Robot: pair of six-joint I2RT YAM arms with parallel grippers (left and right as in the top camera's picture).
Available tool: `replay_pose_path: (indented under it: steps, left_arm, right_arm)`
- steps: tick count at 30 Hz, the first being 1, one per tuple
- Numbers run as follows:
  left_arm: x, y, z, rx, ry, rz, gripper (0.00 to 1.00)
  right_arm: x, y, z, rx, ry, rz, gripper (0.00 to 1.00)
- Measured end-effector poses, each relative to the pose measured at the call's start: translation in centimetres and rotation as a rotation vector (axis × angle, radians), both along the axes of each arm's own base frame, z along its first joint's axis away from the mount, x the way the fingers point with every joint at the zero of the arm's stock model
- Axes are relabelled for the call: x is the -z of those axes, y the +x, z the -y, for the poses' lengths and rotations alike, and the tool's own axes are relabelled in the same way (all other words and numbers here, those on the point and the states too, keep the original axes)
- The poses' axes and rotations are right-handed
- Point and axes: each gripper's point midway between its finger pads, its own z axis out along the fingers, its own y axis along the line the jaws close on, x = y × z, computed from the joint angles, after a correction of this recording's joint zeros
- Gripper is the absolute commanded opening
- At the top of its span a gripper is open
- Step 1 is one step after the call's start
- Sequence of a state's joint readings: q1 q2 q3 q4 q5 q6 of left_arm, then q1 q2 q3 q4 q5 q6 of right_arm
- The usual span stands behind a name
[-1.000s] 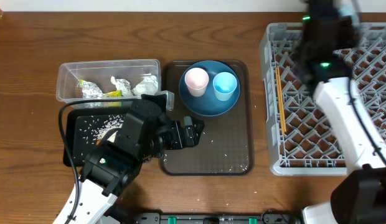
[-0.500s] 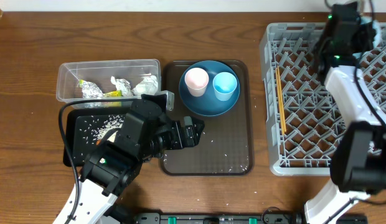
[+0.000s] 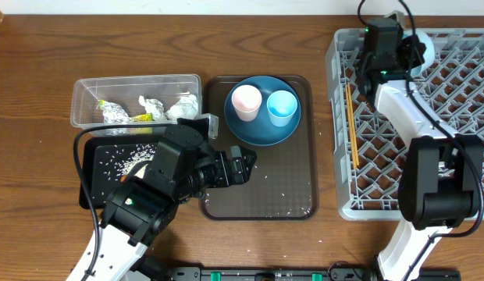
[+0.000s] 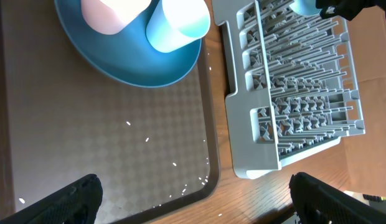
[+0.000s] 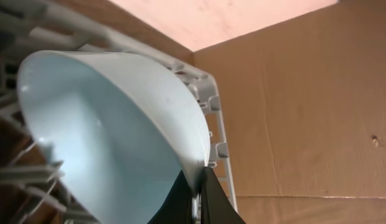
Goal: Sort waste into correct bins and load items into the dishwasher rack
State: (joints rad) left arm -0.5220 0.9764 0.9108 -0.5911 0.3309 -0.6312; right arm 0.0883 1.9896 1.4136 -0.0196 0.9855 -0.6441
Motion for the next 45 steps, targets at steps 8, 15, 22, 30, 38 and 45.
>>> replay_pose_path:
  steps: [8, 15, 22, 30, 38, 45]
  left_arm:
    - [0.0, 0.0, 0.0, 0.000, 0.000, 0.000, 0.98]
    - [0.0, 0.0, 0.0, 0.000, 0.000, 0.000, 0.99]
    - [0.0, 0.0, 0.0, 0.000, 0.000, 0.000, 0.98]
    - [0.0, 0.0, 0.0, 0.000, 0.000, 0.000, 0.98]
    - [0.0, 0.0, 0.0, 0.000, 0.000, 0.000, 0.98]
    - [0.0, 0.0, 0.0, 0.000, 0.000, 0.000, 0.98]
  right_arm:
    - [1.6, -1.1, -2.4, -0.038, -0.024, -0.129, 0.13]
    - [2.3, -0.8, -7.2, -0.149, -0.026, -0.170, 0.20]
    - [2.5, -1.0, -10.9, -0.226, -0.032, -0.187, 0.33]
    - [2.6, -1.4, -12.4, -0.231, 0.011, -0.151, 0.56]
    - [-3.1, -4.0, -14.0, -0.334, 0.316, -0.030, 0.62]
    - [-9.6, -8.5, -14.6, -0.451, 0.796, 0.117, 0.75]
